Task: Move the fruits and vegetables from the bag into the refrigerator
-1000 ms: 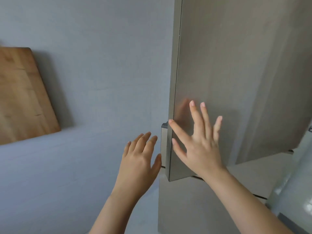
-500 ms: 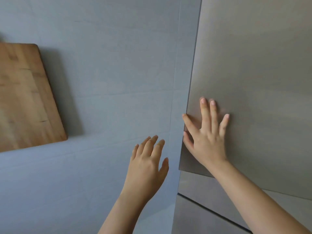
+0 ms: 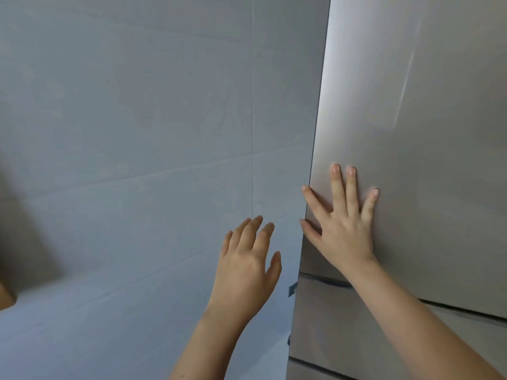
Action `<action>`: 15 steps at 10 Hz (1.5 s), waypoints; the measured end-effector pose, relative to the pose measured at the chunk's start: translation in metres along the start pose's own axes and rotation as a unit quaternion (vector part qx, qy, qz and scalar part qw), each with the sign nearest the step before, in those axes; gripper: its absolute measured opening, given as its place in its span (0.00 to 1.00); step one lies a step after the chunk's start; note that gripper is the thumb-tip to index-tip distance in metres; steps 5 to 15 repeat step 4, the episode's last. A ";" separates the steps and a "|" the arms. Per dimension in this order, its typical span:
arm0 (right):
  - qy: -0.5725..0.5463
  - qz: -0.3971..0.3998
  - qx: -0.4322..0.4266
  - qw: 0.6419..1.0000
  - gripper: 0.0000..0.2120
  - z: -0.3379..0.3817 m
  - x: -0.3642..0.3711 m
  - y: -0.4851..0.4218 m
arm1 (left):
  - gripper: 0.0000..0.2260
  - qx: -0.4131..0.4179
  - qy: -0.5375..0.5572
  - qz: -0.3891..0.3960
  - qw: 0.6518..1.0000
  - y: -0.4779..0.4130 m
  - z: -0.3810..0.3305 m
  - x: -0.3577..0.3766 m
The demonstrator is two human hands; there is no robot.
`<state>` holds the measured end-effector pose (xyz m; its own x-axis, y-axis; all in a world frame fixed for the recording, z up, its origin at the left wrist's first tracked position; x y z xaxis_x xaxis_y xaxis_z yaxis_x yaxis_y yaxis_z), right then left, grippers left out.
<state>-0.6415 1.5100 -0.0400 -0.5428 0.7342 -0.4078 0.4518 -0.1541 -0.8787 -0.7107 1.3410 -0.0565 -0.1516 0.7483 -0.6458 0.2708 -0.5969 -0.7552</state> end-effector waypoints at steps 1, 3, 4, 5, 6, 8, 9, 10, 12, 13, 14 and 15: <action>-0.059 0.016 0.033 0.998 0.26 0.006 -0.011 -0.003 | 0.19 0.003 -0.006 -0.001 1.000 -0.001 0.003 0.001; -0.211 -0.002 0.025 0.977 0.19 0.038 -0.040 -0.010 | 0.20 -0.031 -0.044 -0.014 0.998 0.009 0.015 -0.026; -0.262 0.007 -0.004 0.965 0.19 0.056 -0.052 -0.012 | 0.19 -0.057 -0.091 -0.033 0.994 0.021 0.016 -0.045; -0.262 0.007 -0.004 0.965 0.19 0.056 -0.052 -0.012 | 0.19 -0.057 -0.091 -0.033 0.994 0.021 0.016 -0.045; -0.262 0.007 -0.004 0.965 0.19 0.056 -0.052 -0.012 | 0.19 -0.057 -0.091 -0.033 0.994 0.021 0.016 -0.045; -0.262 0.007 -0.004 0.965 0.19 0.056 -0.052 -0.012 | 0.19 -0.057 -0.091 -0.033 0.994 0.021 0.016 -0.045; -0.262 0.007 -0.004 0.965 0.19 0.056 -0.052 -0.012 | 0.19 -0.057 -0.091 -0.033 0.994 0.021 0.016 -0.045; -0.262 0.007 -0.004 0.965 0.19 0.056 -0.052 -0.012 | 0.19 -0.057 -0.091 -0.033 0.994 0.021 0.016 -0.045; -0.262 0.007 -0.004 0.965 0.19 0.056 -0.052 -0.012 | 0.19 -0.057 -0.091 -0.033 0.994 0.021 0.016 -0.045; -0.262 0.007 -0.004 0.965 0.19 0.056 -0.052 -0.012 | 0.19 -0.057 -0.091 -0.033 0.994 0.021 0.016 -0.045; -0.262 0.007 -0.004 0.965 0.19 0.056 -0.052 -0.012 | 0.19 -0.057 -0.091 -0.033 0.994 0.021 0.016 -0.045; -0.262 0.007 -0.004 0.965 0.19 0.056 -0.052 -0.012 | 0.19 -0.057 -0.091 -0.033 0.994 0.021 0.016 -0.045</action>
Point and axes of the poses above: each hand's wrist, its own y-axis away from the middle knuckle, its own x-axis out of the palm, z = x × y, the point moved 3 cm from there along -y, towards the middle knuckle, and after that the axes turned 5 degrees about x, right-handed, at the moved point
